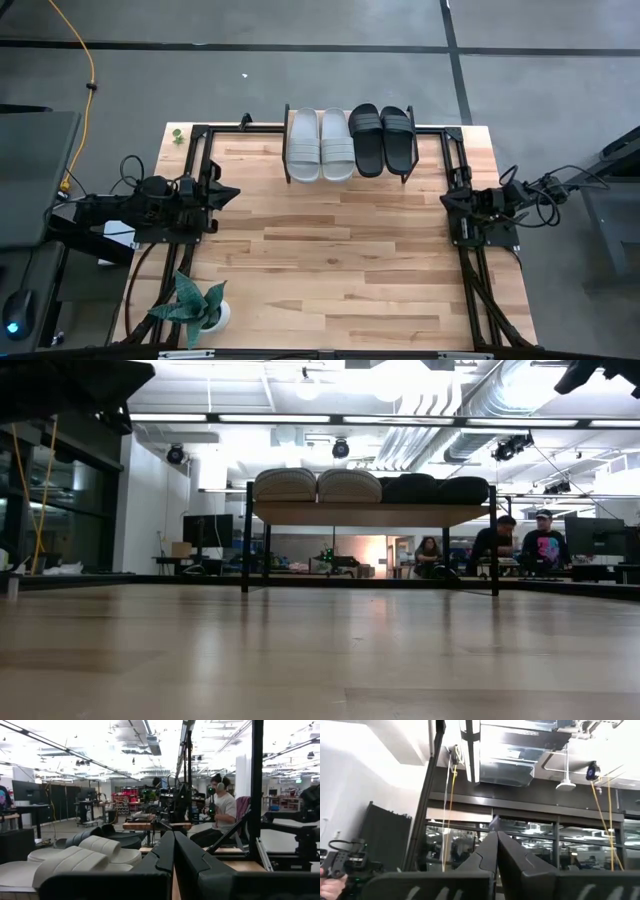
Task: Pick and place slides into the shelf
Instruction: Return to Home Position
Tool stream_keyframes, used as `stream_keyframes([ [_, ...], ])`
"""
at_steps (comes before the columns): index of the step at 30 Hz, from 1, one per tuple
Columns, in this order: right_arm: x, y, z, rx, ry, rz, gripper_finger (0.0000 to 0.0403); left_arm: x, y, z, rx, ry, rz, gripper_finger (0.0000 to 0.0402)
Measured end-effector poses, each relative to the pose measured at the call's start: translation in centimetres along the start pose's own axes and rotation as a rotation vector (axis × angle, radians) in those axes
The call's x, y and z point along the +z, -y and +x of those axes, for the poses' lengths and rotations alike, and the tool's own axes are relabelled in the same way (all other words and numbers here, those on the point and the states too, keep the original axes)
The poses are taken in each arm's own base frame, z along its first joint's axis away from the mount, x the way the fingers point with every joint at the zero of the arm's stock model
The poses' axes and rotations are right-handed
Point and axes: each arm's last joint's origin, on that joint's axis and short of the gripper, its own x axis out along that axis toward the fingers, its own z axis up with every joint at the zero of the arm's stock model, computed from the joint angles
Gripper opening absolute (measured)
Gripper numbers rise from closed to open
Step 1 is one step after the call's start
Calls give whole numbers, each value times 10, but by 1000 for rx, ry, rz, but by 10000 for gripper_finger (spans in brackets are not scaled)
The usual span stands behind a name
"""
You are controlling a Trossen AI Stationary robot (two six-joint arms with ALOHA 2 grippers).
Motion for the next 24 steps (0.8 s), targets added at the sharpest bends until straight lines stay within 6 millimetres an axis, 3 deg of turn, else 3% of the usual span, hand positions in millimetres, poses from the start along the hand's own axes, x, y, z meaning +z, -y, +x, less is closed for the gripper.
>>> stream_keyframes([
  [24, -8, 1, -3, -104, 12, -119, 0, -1, 0, 0, 9, -11, 2, 0],
])
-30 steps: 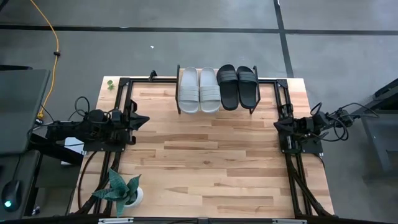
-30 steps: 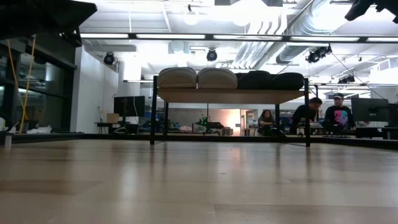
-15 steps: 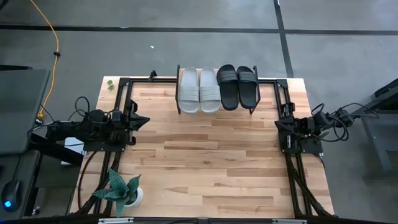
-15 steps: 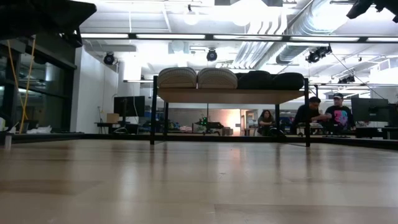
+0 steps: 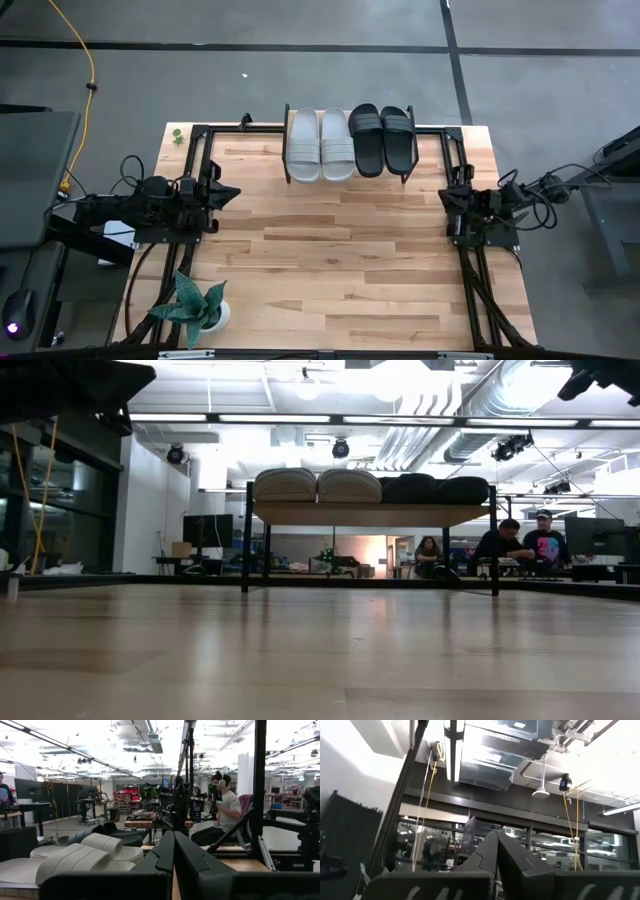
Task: Pick and place slides into the shelf
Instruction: Return to Home Position
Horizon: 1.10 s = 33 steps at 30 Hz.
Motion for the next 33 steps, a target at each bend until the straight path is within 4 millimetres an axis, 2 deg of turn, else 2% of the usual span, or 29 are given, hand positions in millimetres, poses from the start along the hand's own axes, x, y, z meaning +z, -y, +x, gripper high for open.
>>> stream_keyframes([
  [11, -1, 2, 1, 11, -3, -22, 0, 0, 0, 0, 2, 0, 2, 0],
  [17, 5, 8, 11, 69, -125, -9, 0, 0, 0, 0, 3, 0, 8, 0],
  [20, 8, 10, 13, 98, -130, -22, 0, 0, 0, 0, 2, -2, 8, 0],
  [26, 2, 12, 11, 82, -106, -32, 0, 0, 0, 0, 2, -1, 15, 0],
  [30, -8, 12, 5, 45, -53, -55, 0, 0, 0, 0, 2, -2, 17, 0],
  [33, -16, 14, 2, 0, -80, -100, 0, 0, 0, 0, -2, -2, 16, 0],
])
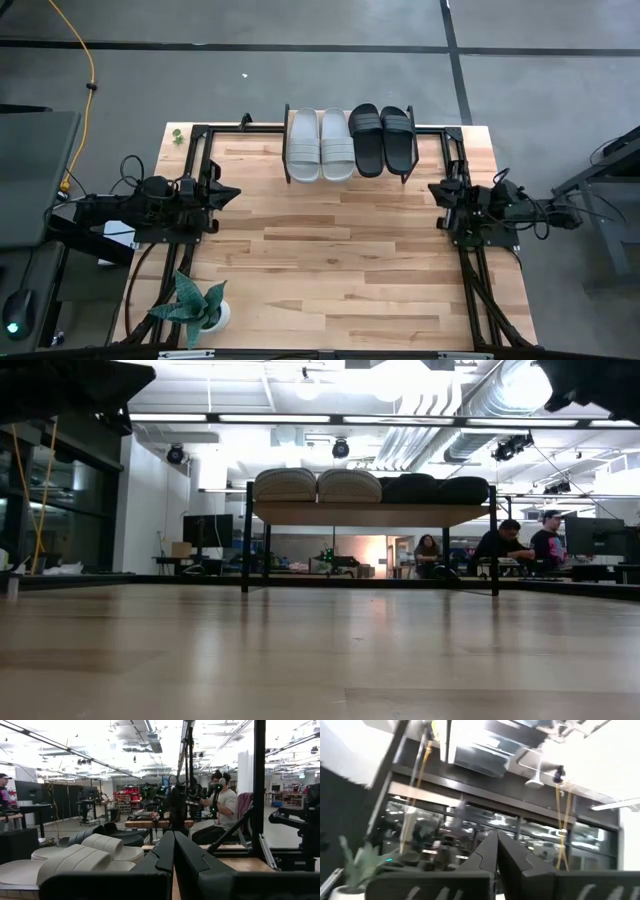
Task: Pick and place slides into the shelf
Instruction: Return to Home Position
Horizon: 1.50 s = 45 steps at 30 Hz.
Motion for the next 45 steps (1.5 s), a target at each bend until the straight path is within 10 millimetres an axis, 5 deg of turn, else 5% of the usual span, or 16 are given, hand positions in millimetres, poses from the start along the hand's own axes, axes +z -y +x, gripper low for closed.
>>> stream_keyframes([
  [27, -11, 6, 0, 65, -79, 110, 0, -3, 0, 0, 6, -34, 14, 0],
  [34, -10, 6, 0, 63, -66, 103, 0, -12, 1, 0, -16, 125, 2, 0],
  [45, -10, 6, 0, 64, -71, 103, 0, -14, 1, 1, -1, 97, 14, 0],
])
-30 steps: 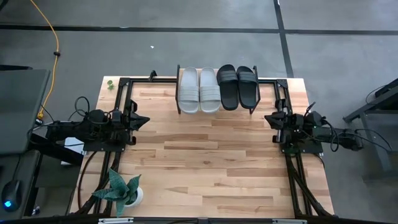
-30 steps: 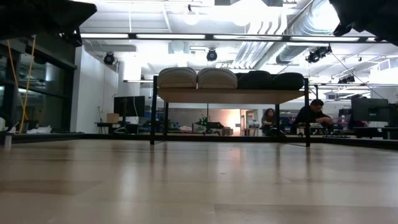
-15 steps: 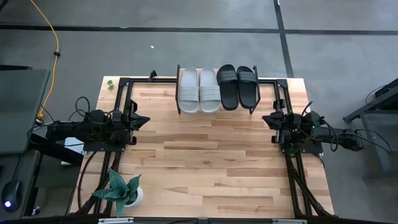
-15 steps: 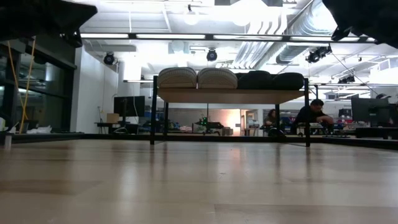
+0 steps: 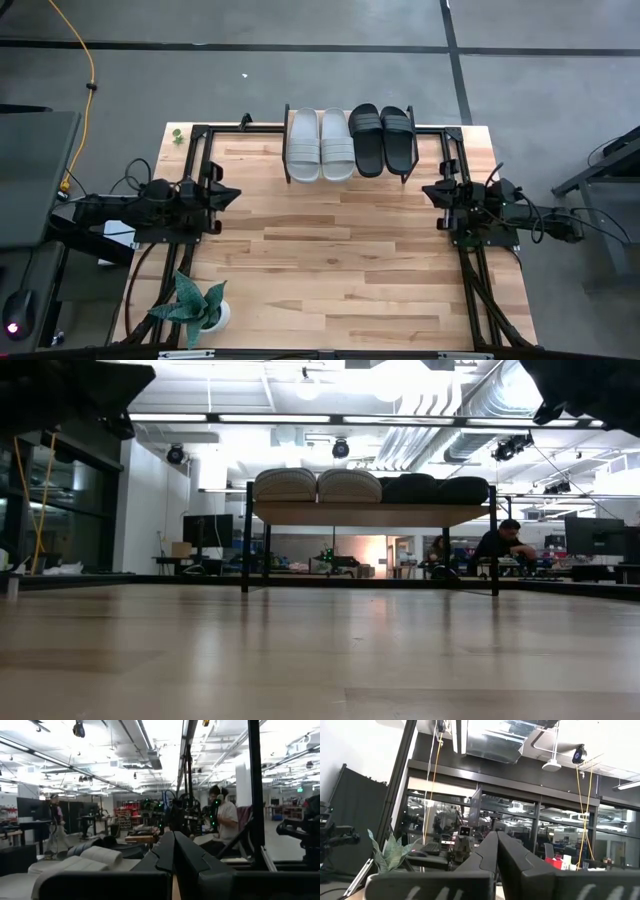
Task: Pick and place slides into the shelf
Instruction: Return to Home Position
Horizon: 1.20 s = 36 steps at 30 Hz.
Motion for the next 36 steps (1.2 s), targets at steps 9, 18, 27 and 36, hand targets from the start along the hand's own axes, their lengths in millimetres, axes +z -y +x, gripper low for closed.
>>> stream_keyframes([
  [9, -3, 0, 0, 4, -27, 12, 0, -9, 0, 0, 23, -100, 16, 0],
  [18, -11, -2, -1, 10, -114, 48, 0, -20, 0, -2, 51, -216, 23, 0],
  [27, -26, -4, -4, 28, -275, 83, 0, -29, -1, -5, 73, -310, 35, 0],
  [36, -45, -4, -11, -90, -493, 135, 0, -30, -1, -5, 80, -325, 29, 0],
])
